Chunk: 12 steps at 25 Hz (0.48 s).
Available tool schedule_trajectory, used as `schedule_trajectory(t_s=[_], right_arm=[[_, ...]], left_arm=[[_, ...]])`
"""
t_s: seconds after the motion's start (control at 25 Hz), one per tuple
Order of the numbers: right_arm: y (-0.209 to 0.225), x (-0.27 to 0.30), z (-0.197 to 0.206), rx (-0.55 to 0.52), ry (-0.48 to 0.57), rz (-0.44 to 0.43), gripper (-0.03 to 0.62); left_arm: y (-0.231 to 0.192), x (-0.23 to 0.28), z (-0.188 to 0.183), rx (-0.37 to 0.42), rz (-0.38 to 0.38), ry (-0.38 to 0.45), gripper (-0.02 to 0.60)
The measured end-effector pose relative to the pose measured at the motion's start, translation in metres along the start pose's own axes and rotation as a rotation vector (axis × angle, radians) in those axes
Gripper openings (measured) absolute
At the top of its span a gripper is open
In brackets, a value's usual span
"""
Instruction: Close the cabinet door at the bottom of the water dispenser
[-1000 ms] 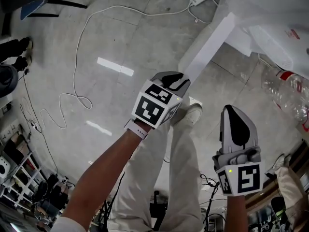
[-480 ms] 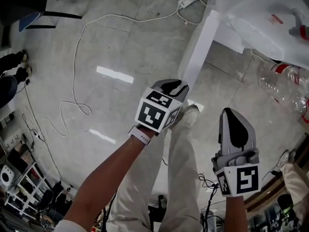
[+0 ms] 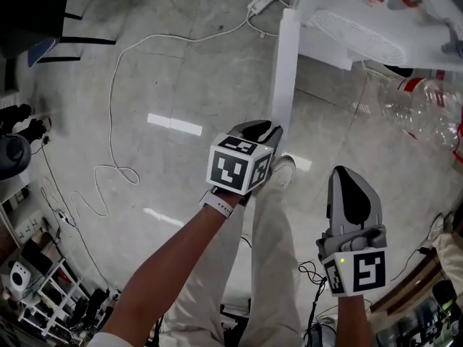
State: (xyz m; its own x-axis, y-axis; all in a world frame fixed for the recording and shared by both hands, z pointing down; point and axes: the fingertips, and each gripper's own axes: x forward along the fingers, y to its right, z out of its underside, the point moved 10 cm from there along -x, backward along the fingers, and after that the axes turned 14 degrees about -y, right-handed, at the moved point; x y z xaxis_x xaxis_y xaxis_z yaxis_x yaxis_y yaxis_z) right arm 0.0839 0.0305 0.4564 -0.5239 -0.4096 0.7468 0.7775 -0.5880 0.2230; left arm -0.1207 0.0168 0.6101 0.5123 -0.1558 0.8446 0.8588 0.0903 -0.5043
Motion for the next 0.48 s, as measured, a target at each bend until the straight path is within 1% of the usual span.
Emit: schedule_trajectory(t_s=[0.24, 0.48], right_arm=[[0.02, -0.018, 0.019, 0.039, 0.02, 0.034, 0.009], [0.035, -0.034, 0.036, 0.074, 0.032, 0.073, 0.009]], left_arm=[[0.025, 0.019, -0.007, 0.007, 0.018, -0.009, 0.097], [0.045, 0.036, -0.016, -0.005, 0.04, -0.024, 0.094]])
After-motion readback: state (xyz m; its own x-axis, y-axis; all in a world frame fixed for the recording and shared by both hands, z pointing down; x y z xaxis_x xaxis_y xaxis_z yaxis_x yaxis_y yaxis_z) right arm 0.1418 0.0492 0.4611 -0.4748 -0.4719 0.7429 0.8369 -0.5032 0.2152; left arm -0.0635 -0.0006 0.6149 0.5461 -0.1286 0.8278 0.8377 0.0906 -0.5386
